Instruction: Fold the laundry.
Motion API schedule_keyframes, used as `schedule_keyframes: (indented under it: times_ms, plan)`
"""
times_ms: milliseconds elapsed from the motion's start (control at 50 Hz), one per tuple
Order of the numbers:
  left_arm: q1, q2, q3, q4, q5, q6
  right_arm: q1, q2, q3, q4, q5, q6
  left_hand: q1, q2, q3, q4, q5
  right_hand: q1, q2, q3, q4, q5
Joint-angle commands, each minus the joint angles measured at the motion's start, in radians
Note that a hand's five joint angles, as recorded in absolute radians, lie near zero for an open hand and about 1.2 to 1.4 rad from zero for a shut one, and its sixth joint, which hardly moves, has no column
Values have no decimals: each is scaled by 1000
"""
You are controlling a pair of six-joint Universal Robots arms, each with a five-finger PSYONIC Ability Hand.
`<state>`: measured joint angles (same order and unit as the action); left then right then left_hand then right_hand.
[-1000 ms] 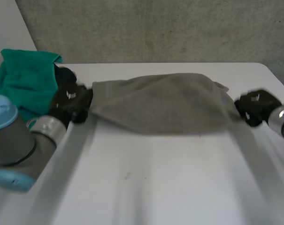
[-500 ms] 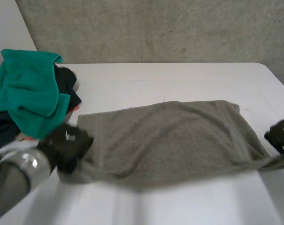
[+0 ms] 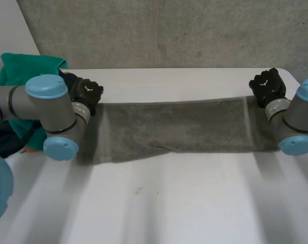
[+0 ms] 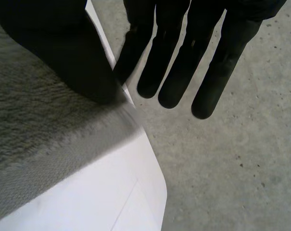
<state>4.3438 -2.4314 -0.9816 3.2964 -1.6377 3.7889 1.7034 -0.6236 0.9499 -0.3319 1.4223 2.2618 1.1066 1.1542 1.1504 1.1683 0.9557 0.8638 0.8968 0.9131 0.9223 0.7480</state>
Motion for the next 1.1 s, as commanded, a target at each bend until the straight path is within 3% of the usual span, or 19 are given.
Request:
schedule_keyframes:
  times_ms: [20,60,160,240,400,500,660,700,720,900,1040,1100]
  plan:
    - [-38,-35,54,3,12,-5,25,70,-95,8,-8,11,-760,-808,-804,-822,-784,-689,-722,-739,-748,-748]
    - [-50,-32,46,3,12,-9,30,49,-91,14,1,24,-932,-980,-976,-994,-956,-689,-722,-739,-748,-748]
    - [-64,67,-44,0,10,-28,16,-137,49,132,-11,130,-932,-980,-976,-994,-956,-689,-722,-739,-748,-748]
    - [-66,162,-153,2,12,-54,-24,-318,197,333,-84,191,-932,-980,-976,-994,-956,-689,-722,-739,-748,-748]
    - [-70,290,-331,3,35,-127,-140,-366,343,586,-192,206,-932,-980,-976,-994,-956,-327,-360,-376,-385,-386]
    - [-82,299,-368,3,79,-147,-163,-338,380,535,-197,205,-932,-980,-976,-994,-956,-306,-339,-355,-365,-365]
    - [-89,295,-370,5,82,-149,-163,-254,391,364,-181,196,-932,-980,-976,-994,-956,-268,-301,-318,-327,-327]
    - [-89,295,-370,5,82,-149,-165,-234,385,344,-172,197,-932,-980,-976,-994,-956,167,134,117,108,108]
    - [-89,295,-370,5,82,-149,-166,-229,380,335,-165,197,-932,-980,-976,-994,-956,529,496,479,470,470]
    - [-89,333,-379,2,81,-149,-245,-281,402,220,-26,170,-932,-980,-976,-994,-956,532,499,483,474,474]
    - [-82,405,-439,2,84,-152,-340,-318,391,195,26,-103,-932,-980,-976,-994,-956,532,499,483,474,474]
    - [-79,434,-469,3,84,-161,-320,-337,397,148,15,-180,-932,-980,-976,-994,-956,532,499,483,474,474]
